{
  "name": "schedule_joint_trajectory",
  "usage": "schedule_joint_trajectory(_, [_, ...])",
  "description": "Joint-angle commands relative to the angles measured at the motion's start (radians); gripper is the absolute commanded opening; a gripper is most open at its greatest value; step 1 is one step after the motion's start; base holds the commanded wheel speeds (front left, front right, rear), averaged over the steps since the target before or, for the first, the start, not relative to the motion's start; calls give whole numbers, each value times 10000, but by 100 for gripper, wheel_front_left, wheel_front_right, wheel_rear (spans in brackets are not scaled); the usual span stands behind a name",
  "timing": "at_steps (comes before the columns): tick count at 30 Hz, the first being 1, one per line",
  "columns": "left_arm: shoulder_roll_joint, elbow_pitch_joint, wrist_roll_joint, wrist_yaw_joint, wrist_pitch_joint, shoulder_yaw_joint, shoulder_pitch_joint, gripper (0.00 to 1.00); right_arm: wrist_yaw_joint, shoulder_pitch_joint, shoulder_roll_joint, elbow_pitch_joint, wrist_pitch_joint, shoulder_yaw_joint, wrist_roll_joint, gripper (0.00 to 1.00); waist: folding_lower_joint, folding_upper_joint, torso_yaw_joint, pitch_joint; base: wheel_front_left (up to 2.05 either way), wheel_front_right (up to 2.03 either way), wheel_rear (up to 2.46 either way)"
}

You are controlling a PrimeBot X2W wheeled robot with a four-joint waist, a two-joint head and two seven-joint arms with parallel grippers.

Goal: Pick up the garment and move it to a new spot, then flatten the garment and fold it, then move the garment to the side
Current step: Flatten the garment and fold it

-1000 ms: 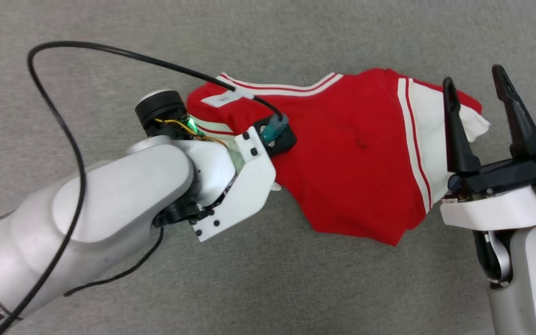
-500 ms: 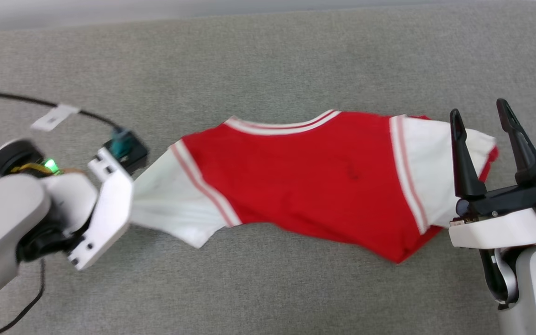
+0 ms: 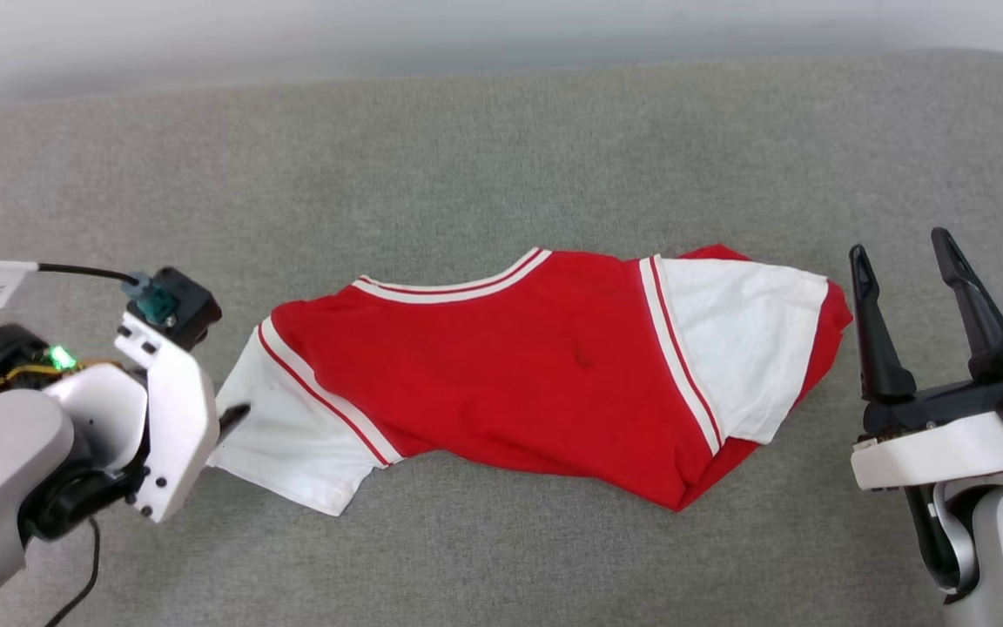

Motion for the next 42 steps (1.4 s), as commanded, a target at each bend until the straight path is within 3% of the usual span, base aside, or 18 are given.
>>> schedule_joint_trajectory(1, [0, -121, 220, 119, -356, 150, -83, 100, -11, 113, -60, 22, -21, -29, 61, 100, 1, 0, 22, -197, 0, 0, 0])
schedule_joint_trajectory(9, [-612, -441, 1235, 1349, -3738, 1199, -110, 100, -11, 358, -97, -28, -21, -252, 80, 100, 1, 0, 173, -552, 0, 0, 0])
schedule_joint_trajectory(12, [-787, -268, 1494, 1453, -4173, 1285, -268, 100, -11, 376, -64, -34, -19, -282, 84, 100, 1, 0, 188, -556, 0, 0, 0])
schedule_joint_trajectory(15, [-1067, 87, 1401, 1290, -4273, 1434, -622, 100, -11, 334, -23, -59, -19, -283, 93, 100, 1, 0, 170, -474, 0, 0, 0])
schedule_joint_trajectory(21, [-1564, 1009, 1195, 483, -2950, 1435, -2015, 100, -11, 60, 19, -173, -19, -215, 107, 100, 1, 0, -95, -68, 0, 0, 0])
schedule_joint_trajectory(22, [-1804, 1318, 1102, 136, -2265, 1342, -2563, 100, -11, -40, 38, -229, -19, -184, 102, 100, 1, 0, -227, 110, 0, 0, 0])
schedule_joint_trajectory(25, [-2208, 1709, 963, -350, -1112, 1156, -3379, 100, -11, -168, 88, -331, -21, -78, 88, 100, 1, 0, -492, 440, 0, 0, 0])
schedule_joint_trajectory(26, [-2208, 1709, 963, -350, -1112, 1156, -3379, 100, -11, -168, 88, -331, -21, -78, 88, 100, 1, 0, -492, 440, 0, 0, 0])
schedule_joint_trajectory(29, [-2653, 1999, 846, -772, 310, 732, -4051, 100, -11, -301, 135, -448, -21, -28, 69, 100, 1, 0, -731, 763, 0, 0, 0])
schedule_joint_trajectory(36, [-3646, 2221, 400, -1243, 2893, -124, -5155, 100, -11, -681, 250, -640, -19, 49, 47, 100, 1, 0, -1233, 1604, 0, 0, 0])
schedule_joint_trajectory(42, [-4127, 2233, 201, -1326, 3879, -558, -5055, 100, -11, -962, 357, -678, -19, 227, 11, 100, 1, 0, -1578, 2206, 0, 0, 0])
